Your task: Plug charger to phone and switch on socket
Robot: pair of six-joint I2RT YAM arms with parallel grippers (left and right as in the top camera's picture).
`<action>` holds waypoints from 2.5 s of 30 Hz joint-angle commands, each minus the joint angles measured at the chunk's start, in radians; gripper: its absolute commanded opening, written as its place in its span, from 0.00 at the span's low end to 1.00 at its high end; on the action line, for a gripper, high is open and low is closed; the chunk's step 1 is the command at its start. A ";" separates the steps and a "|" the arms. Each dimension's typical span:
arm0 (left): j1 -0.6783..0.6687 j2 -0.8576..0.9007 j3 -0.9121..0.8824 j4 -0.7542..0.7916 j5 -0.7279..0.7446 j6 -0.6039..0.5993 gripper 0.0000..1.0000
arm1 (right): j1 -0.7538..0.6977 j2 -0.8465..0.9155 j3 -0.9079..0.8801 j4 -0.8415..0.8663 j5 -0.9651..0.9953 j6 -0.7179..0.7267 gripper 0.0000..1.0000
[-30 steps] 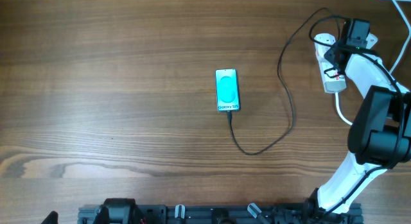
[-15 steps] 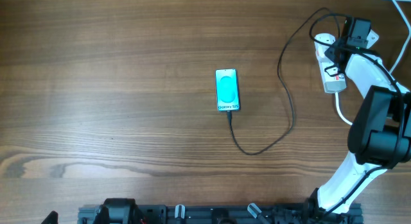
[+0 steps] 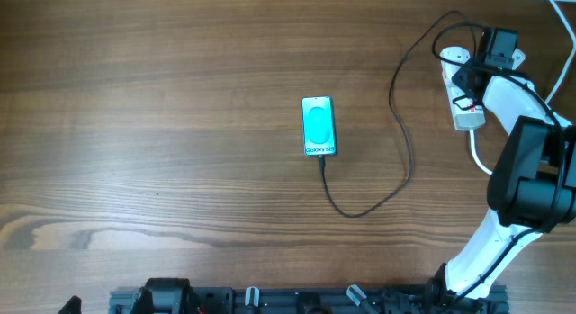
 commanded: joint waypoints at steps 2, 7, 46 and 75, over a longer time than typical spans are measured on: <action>0.002 0.002 -0.004 0.003 -0.006 0.012 1.00 | 0.010 0.019 -0.005 -0.003 -0.068 -0.037 0.05; 0.002 0.002 -0.003 0.003 -0.006 0.012 1.00 | 0.019 0.019 -0.021 -0.008 -0.080 -0.029 0.05; 0.023 -0.295 0.016 0.003 -0.018 0.013 1.00 | 0.058 -0.557 -0.027 -0.491 0.003 0.029 0.05; 0.007 -0.295 -1.012 1.289 0.179 0.012 1.00 | 0.058 -1.186 -0.027 -0.574 -0.004 0.024 0.04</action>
